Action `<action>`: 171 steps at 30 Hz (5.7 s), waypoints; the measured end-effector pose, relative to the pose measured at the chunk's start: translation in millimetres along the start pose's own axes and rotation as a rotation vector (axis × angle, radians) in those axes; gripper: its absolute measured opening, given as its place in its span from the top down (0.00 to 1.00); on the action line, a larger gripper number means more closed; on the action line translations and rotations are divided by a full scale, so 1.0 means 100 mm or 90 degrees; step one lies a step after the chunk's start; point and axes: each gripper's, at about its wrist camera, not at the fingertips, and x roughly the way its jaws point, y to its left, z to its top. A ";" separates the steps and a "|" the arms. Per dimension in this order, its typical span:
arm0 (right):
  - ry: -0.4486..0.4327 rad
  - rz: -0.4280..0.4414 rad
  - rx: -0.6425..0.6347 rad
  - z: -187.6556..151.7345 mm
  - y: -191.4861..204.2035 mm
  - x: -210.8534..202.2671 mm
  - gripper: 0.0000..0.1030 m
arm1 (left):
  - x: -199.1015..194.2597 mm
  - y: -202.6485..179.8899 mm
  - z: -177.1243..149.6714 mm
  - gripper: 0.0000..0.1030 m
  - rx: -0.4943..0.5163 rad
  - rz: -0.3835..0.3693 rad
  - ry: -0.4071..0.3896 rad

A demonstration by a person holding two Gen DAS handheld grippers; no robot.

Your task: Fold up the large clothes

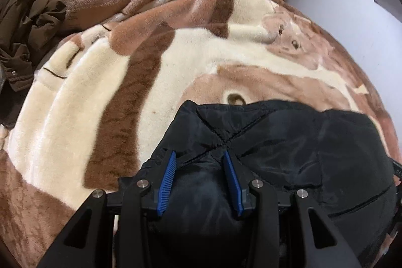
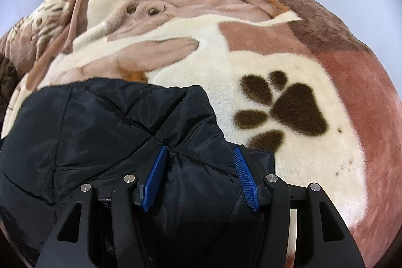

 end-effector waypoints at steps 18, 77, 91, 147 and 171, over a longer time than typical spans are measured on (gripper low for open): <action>0.042 0.149 0.122 -0.68 -0.52 -0.21 0.25 | -0.33 0.64 -0.75 0.42 -0.129 -0.071 0.020; 0.114 0.249 0.116 -0.98 -0.44 -0.73 0.61 | -0.85 0.65 -1.06 0.25 -0.103 -0.070 0.071; 0.134 0.233 0.127 -1.04 -0.46 -0.57 0.58 | -0.36 0.62 -1.20 0.46 -0.159 -0.238 0.133; -0.008 0.151 0.004 0.07 0.50 -0.44 0.41 | -0.78 0.73 0.10 0.52 -0.068 -0.054 -0.069; -0.050 0.112 -0.050 -0.75 1.01 -1.59 0.41 | -1.69 -0.26 -0.78 0.46 0.003 -0.026 -0.066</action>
